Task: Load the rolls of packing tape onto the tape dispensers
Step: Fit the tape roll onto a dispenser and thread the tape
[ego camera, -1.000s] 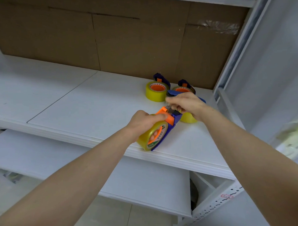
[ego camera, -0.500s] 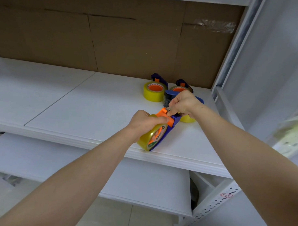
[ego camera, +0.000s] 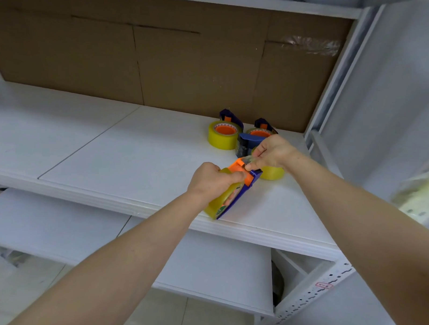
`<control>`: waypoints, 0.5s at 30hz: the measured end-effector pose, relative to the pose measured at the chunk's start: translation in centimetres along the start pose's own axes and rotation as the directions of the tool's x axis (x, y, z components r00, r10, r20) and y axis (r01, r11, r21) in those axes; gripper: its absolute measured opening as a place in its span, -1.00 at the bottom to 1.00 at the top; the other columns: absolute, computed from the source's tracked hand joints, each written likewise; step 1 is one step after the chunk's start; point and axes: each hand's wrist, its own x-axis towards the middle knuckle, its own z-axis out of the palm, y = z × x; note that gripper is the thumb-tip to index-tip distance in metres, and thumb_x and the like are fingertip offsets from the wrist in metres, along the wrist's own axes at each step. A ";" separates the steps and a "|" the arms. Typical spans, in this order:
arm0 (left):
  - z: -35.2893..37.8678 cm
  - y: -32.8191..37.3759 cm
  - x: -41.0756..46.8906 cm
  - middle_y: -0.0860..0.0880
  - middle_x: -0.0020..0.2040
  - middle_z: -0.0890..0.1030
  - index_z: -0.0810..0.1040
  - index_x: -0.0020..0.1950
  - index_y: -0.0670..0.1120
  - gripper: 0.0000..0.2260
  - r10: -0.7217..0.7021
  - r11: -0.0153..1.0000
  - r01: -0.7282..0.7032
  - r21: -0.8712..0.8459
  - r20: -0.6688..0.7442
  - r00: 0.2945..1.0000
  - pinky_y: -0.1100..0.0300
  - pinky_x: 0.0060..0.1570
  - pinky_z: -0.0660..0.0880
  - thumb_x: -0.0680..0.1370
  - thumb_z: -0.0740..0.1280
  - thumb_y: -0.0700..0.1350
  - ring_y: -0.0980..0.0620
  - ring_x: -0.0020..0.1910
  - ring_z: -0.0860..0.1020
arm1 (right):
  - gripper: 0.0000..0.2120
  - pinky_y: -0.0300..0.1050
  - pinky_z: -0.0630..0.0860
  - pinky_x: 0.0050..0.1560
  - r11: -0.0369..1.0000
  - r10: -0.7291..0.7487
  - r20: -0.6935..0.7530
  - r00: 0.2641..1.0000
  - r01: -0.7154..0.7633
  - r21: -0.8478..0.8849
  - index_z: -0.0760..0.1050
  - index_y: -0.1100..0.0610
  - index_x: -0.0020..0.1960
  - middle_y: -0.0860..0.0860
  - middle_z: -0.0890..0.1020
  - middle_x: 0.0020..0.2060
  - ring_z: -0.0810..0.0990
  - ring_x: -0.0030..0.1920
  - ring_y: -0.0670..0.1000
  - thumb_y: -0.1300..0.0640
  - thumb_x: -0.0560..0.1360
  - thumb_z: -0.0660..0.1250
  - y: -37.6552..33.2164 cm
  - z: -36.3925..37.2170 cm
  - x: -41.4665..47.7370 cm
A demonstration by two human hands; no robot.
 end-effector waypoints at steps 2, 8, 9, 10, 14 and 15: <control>-0.1 0.0 -0.1 -0.12 -0.15 0.69 0.59 -0.06 -0.22 -0.53 -0.004 1.000 0.004 -0.003 -0.009 1.000 -0.01 -0.02 0.58 0.30 0.49 0.16 -0.06 -0.15 0.66 | -0.80 -0.29 0.43 -0.25 0.998 -0.049 -0.011 0.999 0.048 -0.041 0.53 0.10 -0.28 -0.06 0.54 -0.31 0.52 -0.16 -0.04 0.16 0.29 0.56 0.0 0.0 -0.1; -0.1 0.2 -0.2 -0.09 -0.12 0.68 0.58 -0.03 -0.18 -0.54 0.011 0.999 -0.013 0.050 0.035 0.999 0.05 -0.02 0.57 0.34 0.46 0.18 -0.03 -0.13 0.64 | -0.76 0.07 0.60 0.04 0.996 0.035 0.047 0.998 -0.038 0.080 0.51 0.08 -0.13 0.07 0.56 0.00 0.55 0.07 0.07 0.14 0.31 0.54 1.1 0.1 -0.9; -0.2 0.2 -0.2 -0.08 -0.09 0.67 0.58 0.00 -0.18 -0.54 0.007 0.998 -0.010 0.056 0.057 0.998 0.07 -0.04 0.56 0.35 0.46 0.17 -0.02 -0.13 0.64 | -0.72 0.10 0.60 0.05 0.992 0.048 0.053 0.997 -0.054 0.117 0.51 0.08 -0.06 0.09 0.56 0.02 0.57 0.08 0.08 0.15 0.31 0.54 1.1 0.1 -1.2; -0.5 0.2 -0.3 -0.08 -0.08 0.67 0.57 0.00 -0.18 -0.56 0.002 0.998 -0.007 0.062 0.082 0.997 0.11 -0.08 0.55 0.37 0.45 0.16 -0.01 -0.13 0.63 | -0.67 0.11 0.61 0.04 0.987 0.058 0.060 0.997 -0.066 0.149 0.50 0.07 -0.01 0.11 0.56 0.04 0.58 0.08 0.09 0.16 0.30 0.55 1.1 0.0 -1.4; -1.8 0.6 -0.2 -0.10 -0.04 0.65 0.55 0.02 -0.14 -0.60 -0.046 0.994 0.025 0.110 0.192 0.980 0.19 -0.19 0.47 0.39 0.43 0.14 0.00 -0.16 0.59 | -0.58 0.01 0.63 -0.14 0.979 0.000 0.039 0.999 -0.008 0.205 0.48 0.11 0.11 0.05 0.55 -0.15 0.60 -0.06 0.05 0.23 0.32 0.53 0.6 0.0 -2.0; -2.2 0.9 -0.1 -0.09 -0.01 0.63 0.53 0.08 -0.13 -0.55 -0.085 0.986 0.050 0.160 0.225 0.971 0.18 -0.15 0.49 0.37 0.43 0.17 -0.01 -0.11 0.59 | -0.56 -0.02 0.62 -0.19 0.981 -0.029 0.030 0.999 0.023 0.195 0.46 0.13 0.14 0.03 0.53 -0.18 0.58 -0.10 0.04 0.25 0.33 0.52 0.3 0.1 -2.2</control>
